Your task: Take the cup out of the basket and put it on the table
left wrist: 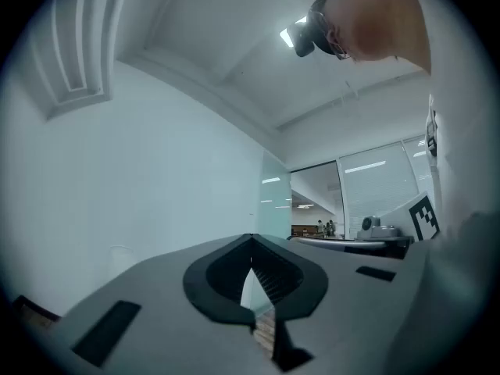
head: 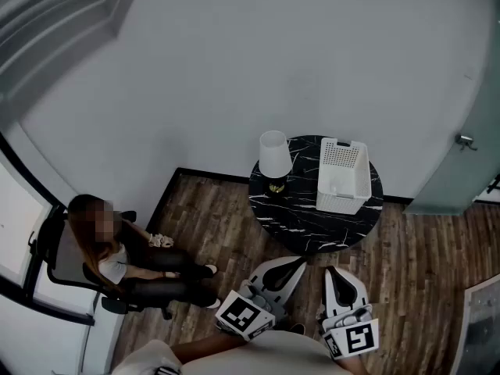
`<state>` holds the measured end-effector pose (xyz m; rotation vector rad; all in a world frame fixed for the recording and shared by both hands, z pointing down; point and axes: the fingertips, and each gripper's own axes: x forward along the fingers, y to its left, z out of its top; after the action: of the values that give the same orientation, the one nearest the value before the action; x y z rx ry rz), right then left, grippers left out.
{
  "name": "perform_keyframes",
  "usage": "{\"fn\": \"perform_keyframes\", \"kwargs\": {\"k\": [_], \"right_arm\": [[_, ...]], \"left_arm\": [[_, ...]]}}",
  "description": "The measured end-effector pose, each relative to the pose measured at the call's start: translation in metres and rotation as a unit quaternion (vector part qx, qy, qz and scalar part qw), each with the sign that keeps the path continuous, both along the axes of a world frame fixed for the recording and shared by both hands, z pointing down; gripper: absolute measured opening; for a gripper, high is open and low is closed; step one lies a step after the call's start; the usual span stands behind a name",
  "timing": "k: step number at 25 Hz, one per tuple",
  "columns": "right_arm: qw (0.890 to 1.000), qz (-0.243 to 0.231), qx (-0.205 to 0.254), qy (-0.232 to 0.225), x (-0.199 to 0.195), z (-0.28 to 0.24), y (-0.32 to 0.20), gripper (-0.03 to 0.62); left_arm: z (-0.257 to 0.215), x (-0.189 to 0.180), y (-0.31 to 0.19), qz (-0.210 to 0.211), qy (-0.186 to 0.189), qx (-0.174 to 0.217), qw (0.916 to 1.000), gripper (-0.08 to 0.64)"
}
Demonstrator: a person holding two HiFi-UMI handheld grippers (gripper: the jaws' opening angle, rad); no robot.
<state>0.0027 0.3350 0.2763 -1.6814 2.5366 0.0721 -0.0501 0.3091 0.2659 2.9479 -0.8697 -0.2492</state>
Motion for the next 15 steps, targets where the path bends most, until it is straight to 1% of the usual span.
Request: {"fn": "perform_keyframes", "kwargs": {"k": [2,8,11,15], "right_arm": [[1.0,0.0,0.001,-0.002,0.002,-0.001,0.0,0.002],[0.999,-0.012,-0.005,-0.034,0.02,0.0,0.001,0.002],[0.999,-0.014,-0.004,-0.039,0.031,0.0,0.003,0.002],[0.999,-0.018,-0.008,-0.041,0.049,-0.001,0.006,0.002]], "left_arm": [[-0.004,0.003,0.0,0.0,0.005,0.006,1.0,0.005],[-0.003,0.019,0.001,-0.006,0.001,-0.005,1.0,0.005],[-0.004,0.031,0.002,-0.006,-0.002,-0.001,1.0,0.005],[-0.005,0.05,0.004,-0.011,0.002,-0.012,0.9999,0.005]]}}
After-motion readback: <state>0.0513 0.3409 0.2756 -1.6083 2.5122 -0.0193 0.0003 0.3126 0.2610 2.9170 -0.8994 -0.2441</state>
